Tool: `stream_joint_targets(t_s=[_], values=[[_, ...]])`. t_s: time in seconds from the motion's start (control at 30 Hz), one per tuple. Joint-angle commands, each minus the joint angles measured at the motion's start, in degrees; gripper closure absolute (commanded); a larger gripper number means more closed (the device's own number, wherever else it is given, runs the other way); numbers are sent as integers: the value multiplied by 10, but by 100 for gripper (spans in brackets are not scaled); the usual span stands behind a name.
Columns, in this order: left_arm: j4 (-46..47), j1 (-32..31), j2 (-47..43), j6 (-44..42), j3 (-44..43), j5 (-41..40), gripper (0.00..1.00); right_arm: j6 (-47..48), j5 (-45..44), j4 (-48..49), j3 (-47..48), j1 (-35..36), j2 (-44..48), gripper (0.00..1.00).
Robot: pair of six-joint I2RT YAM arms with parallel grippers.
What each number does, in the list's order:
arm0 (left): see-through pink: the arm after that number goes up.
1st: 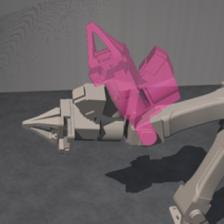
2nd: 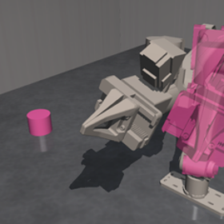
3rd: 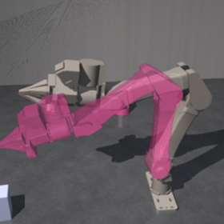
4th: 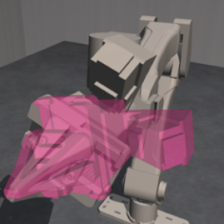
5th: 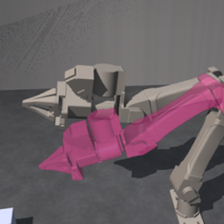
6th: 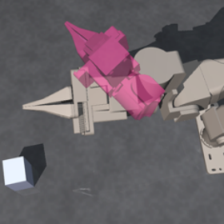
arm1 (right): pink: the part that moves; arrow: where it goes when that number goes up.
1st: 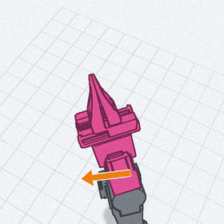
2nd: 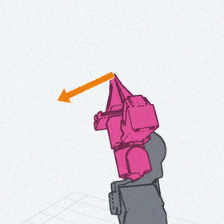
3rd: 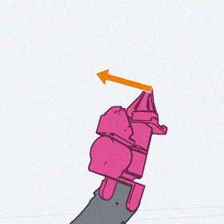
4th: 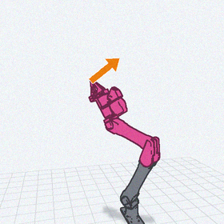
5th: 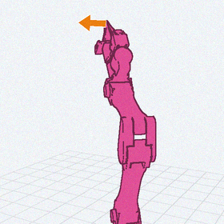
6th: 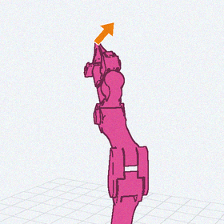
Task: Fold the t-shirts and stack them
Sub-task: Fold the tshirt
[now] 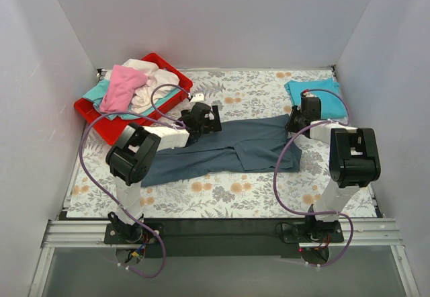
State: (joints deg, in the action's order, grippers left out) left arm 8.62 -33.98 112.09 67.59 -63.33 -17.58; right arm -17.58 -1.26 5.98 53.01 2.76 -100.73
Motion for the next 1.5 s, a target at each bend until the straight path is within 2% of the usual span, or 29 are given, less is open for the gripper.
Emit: stream_joint_targets(t_s=[0.0,0.1,0.2,0.4,0.77,1.07,1.13,1.17,1.27,1.47], values=[[-34,2,5,-3,8,-12,6,-1,2,14,-8,-7,44,75],[-30,1,1,-9,-6,-5,6,8,8,15,-20,11,81,63],[-26,-1,-6,-18,-17,-13,6,14,-19,12,-53,30,130,59],[-23,-9,-28,-33,-18,-19,6,14,-22,5,-113,44,183,57],[-13,-17,-55,-28,24,-13,6,11,-2,7,-139,46,168,60],[-13,-18,-55,-32,29,-21,6,11,27,10,-134,46,145,77],[-13,-18,-55,-32,29,-23,6,11,27,10,-136,46,146,83],[-13,-18,-54,-32,29,-23,6,11,25,10,-136,46,147,90],[-13,-18,-53,-32,31,-24,6,10,20,10,-137,46,152,98],[-14,-18,-57,-34,39,-34,5,14,0,10,-135,46,157,99]])
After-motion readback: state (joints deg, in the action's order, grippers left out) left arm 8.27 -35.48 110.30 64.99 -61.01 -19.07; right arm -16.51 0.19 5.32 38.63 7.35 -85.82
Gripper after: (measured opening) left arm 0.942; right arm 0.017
